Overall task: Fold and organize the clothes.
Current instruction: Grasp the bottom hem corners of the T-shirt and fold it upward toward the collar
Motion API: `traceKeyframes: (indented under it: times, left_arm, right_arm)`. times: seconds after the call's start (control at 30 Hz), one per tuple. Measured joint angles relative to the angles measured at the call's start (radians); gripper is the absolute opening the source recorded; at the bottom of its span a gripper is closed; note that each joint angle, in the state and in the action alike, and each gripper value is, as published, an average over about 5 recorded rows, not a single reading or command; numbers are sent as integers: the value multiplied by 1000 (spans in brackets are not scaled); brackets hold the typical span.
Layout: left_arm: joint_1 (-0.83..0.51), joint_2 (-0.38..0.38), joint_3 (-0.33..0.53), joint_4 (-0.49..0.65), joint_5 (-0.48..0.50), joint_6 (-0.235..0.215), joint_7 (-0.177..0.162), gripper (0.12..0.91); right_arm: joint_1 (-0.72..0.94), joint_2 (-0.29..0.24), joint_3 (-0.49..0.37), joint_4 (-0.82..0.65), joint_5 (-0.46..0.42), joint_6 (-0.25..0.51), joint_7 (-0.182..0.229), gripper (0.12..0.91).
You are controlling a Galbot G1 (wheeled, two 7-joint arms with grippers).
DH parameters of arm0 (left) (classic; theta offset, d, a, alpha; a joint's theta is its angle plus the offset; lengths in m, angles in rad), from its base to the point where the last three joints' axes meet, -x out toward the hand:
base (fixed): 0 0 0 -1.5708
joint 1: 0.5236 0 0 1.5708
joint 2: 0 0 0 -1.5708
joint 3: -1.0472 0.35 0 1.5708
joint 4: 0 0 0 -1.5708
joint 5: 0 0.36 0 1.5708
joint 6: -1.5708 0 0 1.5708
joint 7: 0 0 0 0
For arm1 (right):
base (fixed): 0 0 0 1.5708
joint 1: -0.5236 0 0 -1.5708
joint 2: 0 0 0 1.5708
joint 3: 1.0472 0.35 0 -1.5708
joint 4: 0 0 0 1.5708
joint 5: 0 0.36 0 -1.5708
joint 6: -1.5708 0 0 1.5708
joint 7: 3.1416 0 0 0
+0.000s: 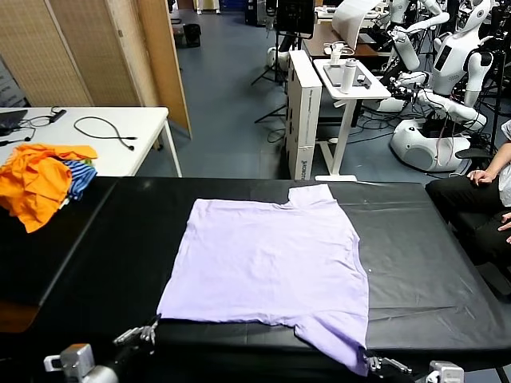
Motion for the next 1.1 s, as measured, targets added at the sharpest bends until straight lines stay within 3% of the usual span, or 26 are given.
traceKeyframes:
  times: [0.27,0.57,1.1]
  left_arm:
    - [-100,-43,3,20,-14,-31,-4,147]
    - [-270,-74,28,99,-5,-54,-6,147]
    - [-469,-19,108,282,69,-55,-3,147]
  right_arm:
    - [181,-18,3,-60,49,0,8,140]
    - [433,-12,-72,-226,37,0,26,140]
    - [766,-54,-246,-501,-8,0,31,140]
